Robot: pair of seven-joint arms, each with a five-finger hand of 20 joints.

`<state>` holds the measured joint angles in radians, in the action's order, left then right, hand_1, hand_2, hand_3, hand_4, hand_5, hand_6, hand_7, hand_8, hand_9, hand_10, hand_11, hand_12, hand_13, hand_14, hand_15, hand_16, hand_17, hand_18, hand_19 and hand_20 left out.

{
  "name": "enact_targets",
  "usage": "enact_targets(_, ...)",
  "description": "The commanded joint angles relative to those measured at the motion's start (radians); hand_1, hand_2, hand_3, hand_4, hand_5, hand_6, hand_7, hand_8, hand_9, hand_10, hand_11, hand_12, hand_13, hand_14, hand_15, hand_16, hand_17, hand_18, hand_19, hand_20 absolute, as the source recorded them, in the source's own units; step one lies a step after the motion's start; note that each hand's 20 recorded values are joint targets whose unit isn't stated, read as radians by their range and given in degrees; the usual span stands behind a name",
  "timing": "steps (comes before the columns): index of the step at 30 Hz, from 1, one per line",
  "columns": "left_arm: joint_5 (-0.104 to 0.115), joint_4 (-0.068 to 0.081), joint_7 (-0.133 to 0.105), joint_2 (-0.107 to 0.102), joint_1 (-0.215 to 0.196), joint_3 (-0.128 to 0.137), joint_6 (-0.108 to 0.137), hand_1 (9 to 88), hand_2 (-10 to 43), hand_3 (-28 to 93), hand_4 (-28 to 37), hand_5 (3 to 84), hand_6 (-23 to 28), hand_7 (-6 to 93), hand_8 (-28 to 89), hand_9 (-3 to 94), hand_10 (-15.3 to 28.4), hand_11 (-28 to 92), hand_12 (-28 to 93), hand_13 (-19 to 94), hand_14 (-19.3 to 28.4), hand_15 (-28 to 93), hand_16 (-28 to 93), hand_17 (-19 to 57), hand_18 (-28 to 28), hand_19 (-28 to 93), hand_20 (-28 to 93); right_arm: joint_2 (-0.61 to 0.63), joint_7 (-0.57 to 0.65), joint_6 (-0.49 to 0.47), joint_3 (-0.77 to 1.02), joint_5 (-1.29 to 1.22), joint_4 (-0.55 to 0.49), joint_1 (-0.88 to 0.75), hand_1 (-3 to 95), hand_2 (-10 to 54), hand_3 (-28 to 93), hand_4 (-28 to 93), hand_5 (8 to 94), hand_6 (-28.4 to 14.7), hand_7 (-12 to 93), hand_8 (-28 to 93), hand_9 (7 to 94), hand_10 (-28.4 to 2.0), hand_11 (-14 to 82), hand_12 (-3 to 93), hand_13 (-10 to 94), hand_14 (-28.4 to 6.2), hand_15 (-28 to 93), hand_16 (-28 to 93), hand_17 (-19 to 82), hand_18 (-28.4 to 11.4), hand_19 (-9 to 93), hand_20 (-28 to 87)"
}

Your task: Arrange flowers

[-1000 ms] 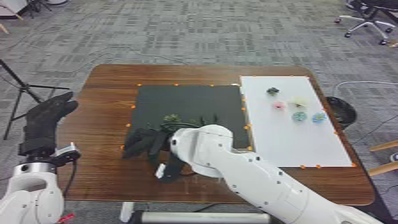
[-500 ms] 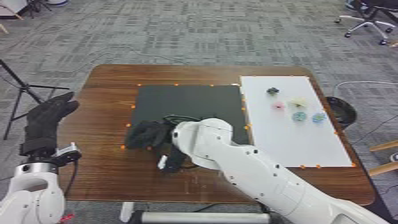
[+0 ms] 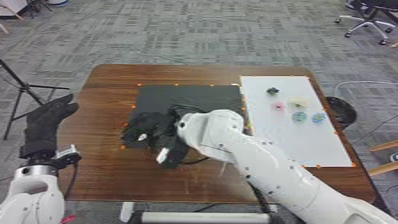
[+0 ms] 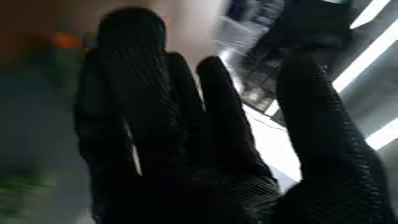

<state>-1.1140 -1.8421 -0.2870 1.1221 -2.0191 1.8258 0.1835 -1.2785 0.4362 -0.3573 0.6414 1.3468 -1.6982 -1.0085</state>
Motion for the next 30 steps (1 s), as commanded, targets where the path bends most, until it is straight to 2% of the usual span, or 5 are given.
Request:
enact_targets(1,0.009,-0.014,-0.009,0.008,-0.023,0.007,0.004,27.0,1.4,69,-22.0,49.4,3.1,15.6,-7,51.7,14.1,23,15,40,17.4,19,4,3.5,14.8,15,20,0.199,-0.127,0.140,0.200,0.078,-0.248,0.006,32.9,5.3,57,-11,53.2,-4.8,9,-5,59.5,-14.6,8.1,10.9,75,-11.7,48,28,32,-22.6,61,43)
enact_targets(13,-0.002,-0.020,0.003,0.013,-0.030,0.012,0.003,28.0,1.1,69,-21.0,50.0,3.3,15.6,-7,51.7,14.1,23,15,40,17.4,19,4,4.9,14.5,16,21,0.569,-0.246,0.616,0.505,0.685,-0.268,-0.223,30.1,-9.5,67,-14,53.0,-2.5,16,-6,54.9,-14.7,7.5,17.4,54,-14.7,23,30,24,-20.6,41,38)
enact_targets(17,-0.004,-0.025,0.005,0.017,-0.039,0.012,0.002,28.1,1.0,69,-20.8,50.0,3.2,15.5,-7,51.7,14.0,23,15,40,17.4,19,4,4.9,14.5,16,21,0.595,-0.241,0.409,0.661,0.777,-0.258,-0.359,26.3,-9.5,61,-24,48.1,-2.9,13,-5,50.1,-15.0,6.7,18.2,51,-15.0,19,33,23,-21.0,36,38)
enact_targets(21,-0.003,-0.026,0.003,0.017,-0.043,0.016,0.000,28.1,0.9,69,-20.7,49.8,3.2,15.5,-7,51.6,14.0,23,15,40,17.3,19,4,4.9,14.5,16,21,0.617,-0.265,0.484,0.728,0.910,-0.206,-0.495,35.7,-9.5,37,-28,45.8,-3.8,10,-4,49.9,-15.6,6.8,19.4,55,-14.8,20,33,26,-21.7,41,43)
enact_targets(30,-0.002,-0.027,0.001,0.026,-0.057,0.008,0.003,28.3,0.9,69,-20.7,49.9,3.2,15.5,-7,51.8,14.1,23,15,41,17.1,19,3,6.3,13.7,14,20,0.624,-0.270,0.382,0.799,0.977,-0.164,-0.631,28.9,-9.5,66,-25,48.1,-3.3,13,-5,54.0,-14.7,10.3,20.7,64,-12.3,33,31,29,-21.1,56,50)
